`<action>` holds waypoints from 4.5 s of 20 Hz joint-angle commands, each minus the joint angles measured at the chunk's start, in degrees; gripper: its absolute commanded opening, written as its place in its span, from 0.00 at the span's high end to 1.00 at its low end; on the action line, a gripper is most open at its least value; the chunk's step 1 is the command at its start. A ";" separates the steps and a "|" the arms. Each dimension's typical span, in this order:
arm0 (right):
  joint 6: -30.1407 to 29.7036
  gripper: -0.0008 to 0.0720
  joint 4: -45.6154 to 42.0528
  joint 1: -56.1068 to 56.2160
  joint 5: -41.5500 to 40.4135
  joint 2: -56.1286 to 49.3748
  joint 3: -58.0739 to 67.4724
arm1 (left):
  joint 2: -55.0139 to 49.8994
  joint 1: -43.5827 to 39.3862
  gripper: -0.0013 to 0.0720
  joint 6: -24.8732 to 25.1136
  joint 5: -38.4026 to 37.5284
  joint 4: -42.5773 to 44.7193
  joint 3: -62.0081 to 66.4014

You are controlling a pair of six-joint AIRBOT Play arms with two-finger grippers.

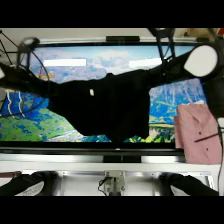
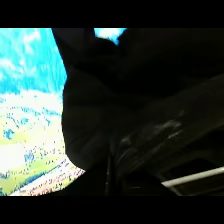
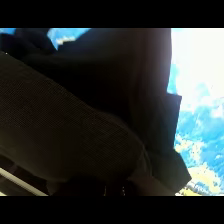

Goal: Fold the shirts.

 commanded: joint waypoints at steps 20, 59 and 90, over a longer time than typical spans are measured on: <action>8.15 0.87 -1.25 0.46 6.60 -3.41 0.09 | -15.74 41.97 0.15 19.28 14.32 4.85 -7.63; 7.61 0.87 -5.92 0.44 8.15 -3.32 0.11 | -21.86 41.99 0.92 16.28 13.86 3.58 -2.32; 2.05 0.87 -20.74 -8.35 4.02 -2.99 0.11 | 18.99 -28.89 0.92 17.20 -14.62 1.64 -22.43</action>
